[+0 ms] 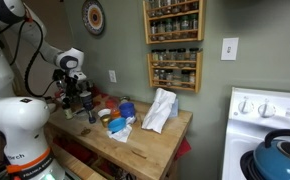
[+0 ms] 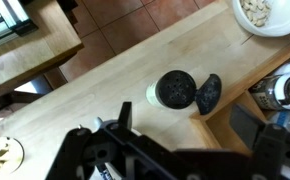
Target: Move the black pepper jar to the right then close the lid
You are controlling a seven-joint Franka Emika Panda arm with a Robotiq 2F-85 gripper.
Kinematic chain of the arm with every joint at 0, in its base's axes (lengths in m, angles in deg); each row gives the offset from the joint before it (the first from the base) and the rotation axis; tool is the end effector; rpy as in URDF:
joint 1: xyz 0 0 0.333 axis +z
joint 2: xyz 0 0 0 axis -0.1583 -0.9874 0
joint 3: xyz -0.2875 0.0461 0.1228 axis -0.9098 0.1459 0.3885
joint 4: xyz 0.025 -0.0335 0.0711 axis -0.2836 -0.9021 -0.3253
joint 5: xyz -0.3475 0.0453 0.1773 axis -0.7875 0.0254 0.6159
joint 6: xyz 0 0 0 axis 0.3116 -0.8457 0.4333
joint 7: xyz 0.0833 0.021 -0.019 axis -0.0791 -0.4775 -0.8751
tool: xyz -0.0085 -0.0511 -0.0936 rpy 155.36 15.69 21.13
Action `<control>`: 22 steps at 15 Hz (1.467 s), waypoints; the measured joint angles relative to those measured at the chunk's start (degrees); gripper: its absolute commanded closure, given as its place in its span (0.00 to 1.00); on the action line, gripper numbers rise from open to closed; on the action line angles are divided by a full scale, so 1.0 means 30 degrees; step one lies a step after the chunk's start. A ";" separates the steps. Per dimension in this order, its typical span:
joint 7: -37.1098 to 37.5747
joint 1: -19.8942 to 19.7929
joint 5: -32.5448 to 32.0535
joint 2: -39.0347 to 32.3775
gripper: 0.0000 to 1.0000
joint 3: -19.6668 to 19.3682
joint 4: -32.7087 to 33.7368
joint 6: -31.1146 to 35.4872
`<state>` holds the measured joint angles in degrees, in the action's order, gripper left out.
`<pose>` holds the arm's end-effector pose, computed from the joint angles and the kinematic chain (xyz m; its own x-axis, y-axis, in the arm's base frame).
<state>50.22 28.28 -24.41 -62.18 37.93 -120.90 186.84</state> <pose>0.3703 0.2967 0.3434 0.8294 -0.4012 -0.3887 -0.4904 -0.8561 -0.1628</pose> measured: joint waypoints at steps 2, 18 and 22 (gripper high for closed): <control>0.0338 0.0081 -0.1233 0.0043 0.00 0.0501 0.0600 -0.0023; 0.4119 0.0727 -0.8544 -0.2870 0.00 0.1677 0.2778 -0.0999; 0.4241 0.0727 -0.8607 -0.2833 0.00 0.1610 0.2848 -0.1563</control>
<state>62.94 30.46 -50.23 -70.68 42.76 -112.35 182.15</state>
